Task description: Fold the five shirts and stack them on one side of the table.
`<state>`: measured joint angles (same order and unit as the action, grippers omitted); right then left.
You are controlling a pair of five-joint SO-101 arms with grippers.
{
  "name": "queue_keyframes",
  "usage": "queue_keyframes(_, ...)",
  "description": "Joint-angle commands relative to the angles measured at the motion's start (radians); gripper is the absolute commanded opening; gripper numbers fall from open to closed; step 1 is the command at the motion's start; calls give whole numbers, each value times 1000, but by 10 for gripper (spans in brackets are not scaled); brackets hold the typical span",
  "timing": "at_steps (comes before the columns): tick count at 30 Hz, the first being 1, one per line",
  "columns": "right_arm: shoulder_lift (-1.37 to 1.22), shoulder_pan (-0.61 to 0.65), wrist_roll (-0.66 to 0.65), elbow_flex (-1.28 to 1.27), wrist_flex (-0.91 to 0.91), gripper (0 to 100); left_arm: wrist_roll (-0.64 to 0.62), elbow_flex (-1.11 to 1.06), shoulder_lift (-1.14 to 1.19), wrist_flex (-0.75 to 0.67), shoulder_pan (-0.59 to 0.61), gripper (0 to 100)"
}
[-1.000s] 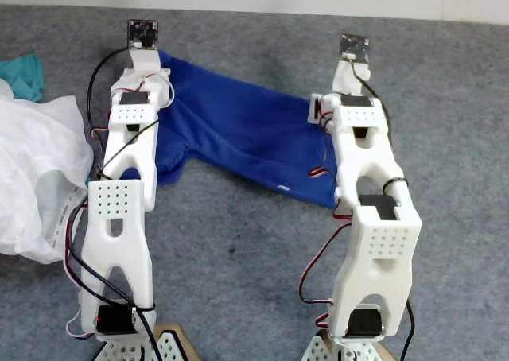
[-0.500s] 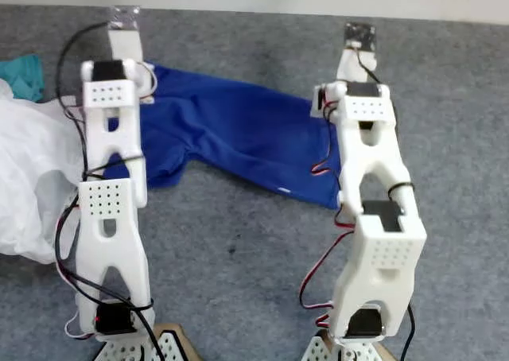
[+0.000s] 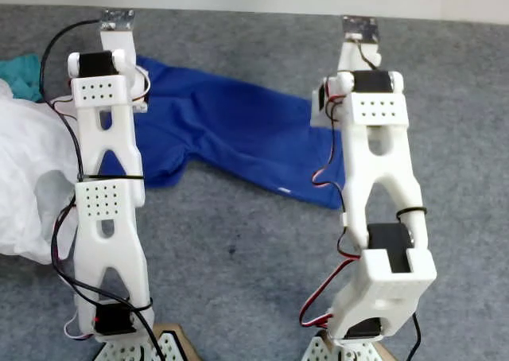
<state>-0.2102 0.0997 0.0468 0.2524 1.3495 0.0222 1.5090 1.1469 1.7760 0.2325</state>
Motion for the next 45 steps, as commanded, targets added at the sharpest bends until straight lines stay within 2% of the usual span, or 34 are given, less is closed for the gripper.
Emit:
queue_keyframes(1, 62, 30, -60, 39, 64, 6, -11, -54, -133, 14, 13, 5)
queue_keyframes(5, 114, 56, -112, -85, 28, 6, -11, -312, -361, 12, 12, 5)
queue_keyframes(9, 249, 68, -126, -306, -111, 6, -8, -657, -641, -3, -4, 5)
queue_keyframes(12, 340, 68, -126, -460, -206, 6, -8, -883, -782, -66, 12, 5)
queue_keyframes(19, 407, 65, -167, -656, -309, 7, -3, -1431, -944, -420, 91, 7)
queue_keyframes(25, 407, 67, -176, -704, -360, 92, -3, -1770, -1027, -783, 140, 8)
queue_keyframes(31, 406, 67, -175, -714, -377, 92, -2, -1966, -1038, -1003, 151, 8)
queue_keyframes(34, 406, 67, -175, -714, -377, 91, -2, -1988, -1041, -1011, 154, 46)
queue_keyframes(39, 404, 67, -178, -716, -377, 91, -8, -1988, -1044, -1008, 159, 217)
queue_keyframes(45, 404, 67, -180, -730, -378, 91, -9, -2011, -1141, -996, 174, 231)
